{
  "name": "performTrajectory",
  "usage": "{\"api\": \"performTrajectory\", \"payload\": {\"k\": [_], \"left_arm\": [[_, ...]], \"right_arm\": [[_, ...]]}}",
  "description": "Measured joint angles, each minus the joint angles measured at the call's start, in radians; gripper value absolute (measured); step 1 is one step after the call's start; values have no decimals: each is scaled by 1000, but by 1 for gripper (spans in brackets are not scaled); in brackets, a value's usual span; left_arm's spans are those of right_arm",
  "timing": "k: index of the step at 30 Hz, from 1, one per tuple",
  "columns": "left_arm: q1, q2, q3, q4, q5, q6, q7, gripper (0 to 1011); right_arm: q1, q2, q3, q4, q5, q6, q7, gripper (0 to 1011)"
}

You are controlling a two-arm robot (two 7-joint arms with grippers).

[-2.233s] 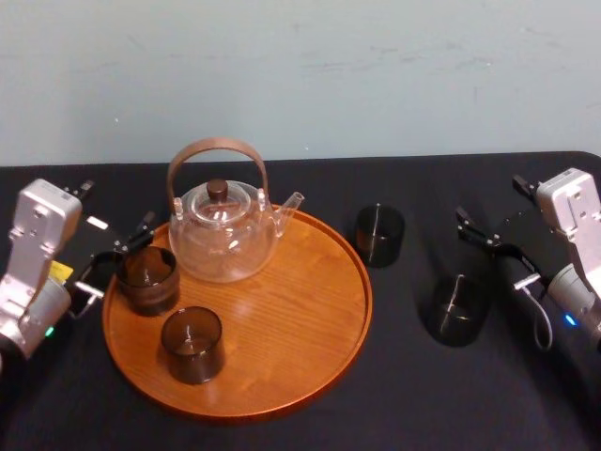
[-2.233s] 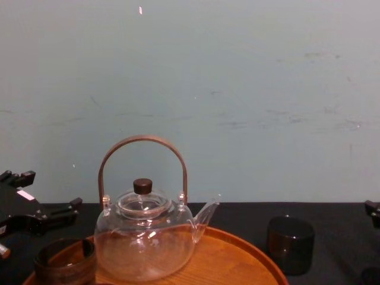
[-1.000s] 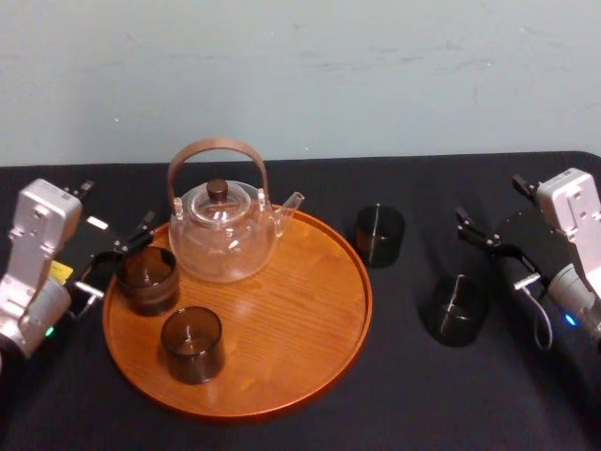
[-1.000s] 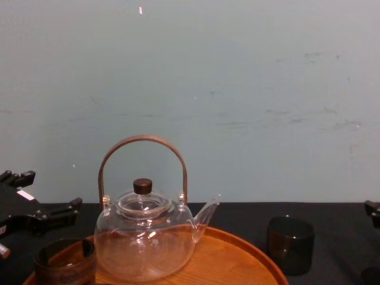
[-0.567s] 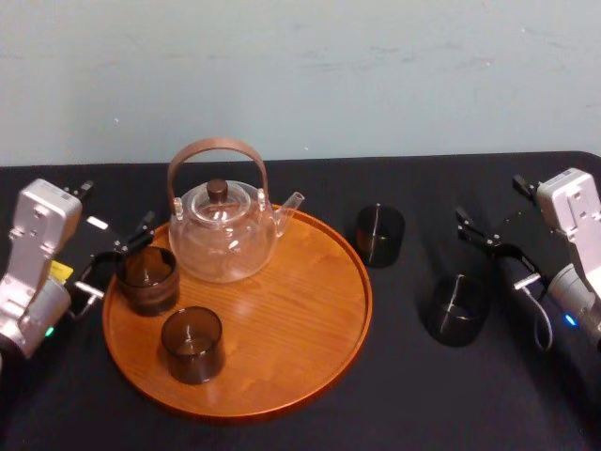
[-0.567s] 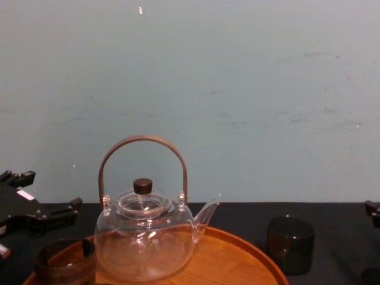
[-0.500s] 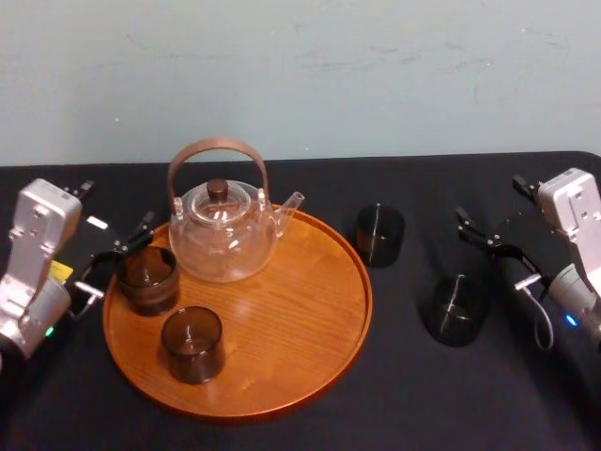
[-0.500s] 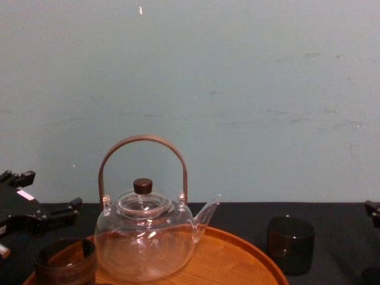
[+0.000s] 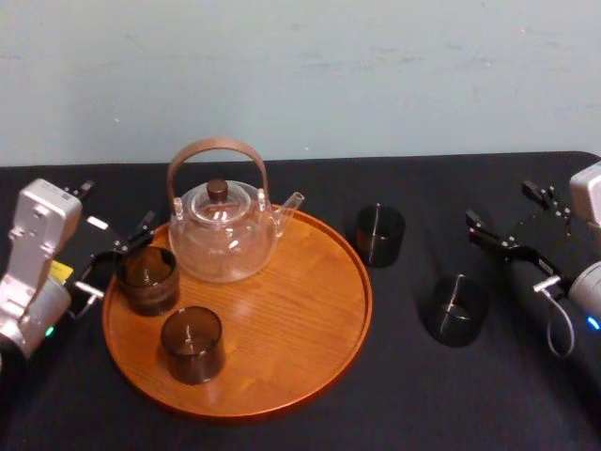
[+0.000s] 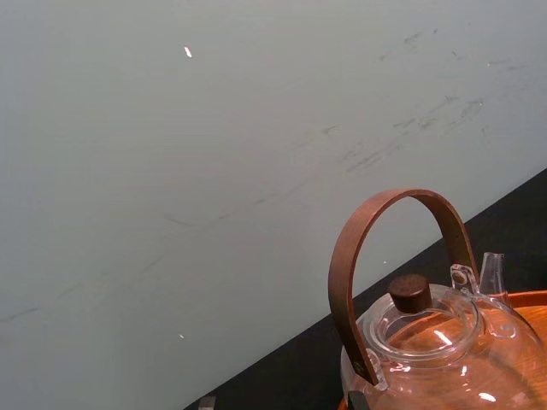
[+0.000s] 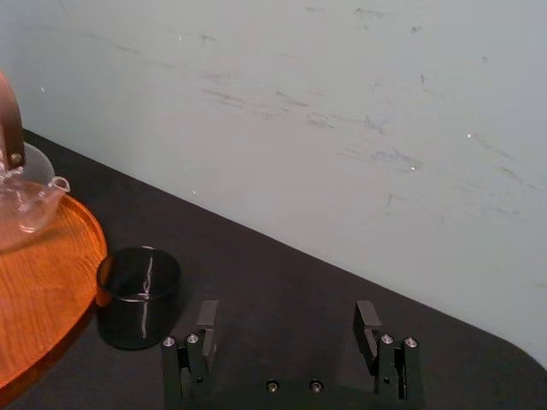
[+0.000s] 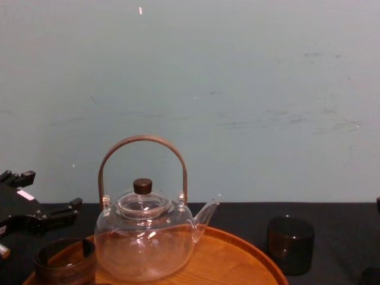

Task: Pick up the glass from the table and place it on the tray.

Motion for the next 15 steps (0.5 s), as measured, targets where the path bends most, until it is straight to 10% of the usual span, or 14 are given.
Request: {"api": "performTrajectory", "payload": {"k": [15], "left_arm": [[0, 0, 0, 0, 0, 0, 0, 1001]], "right_arm": [[-118, 53, 93, -134, 113, 86, 100, 1002]]}}
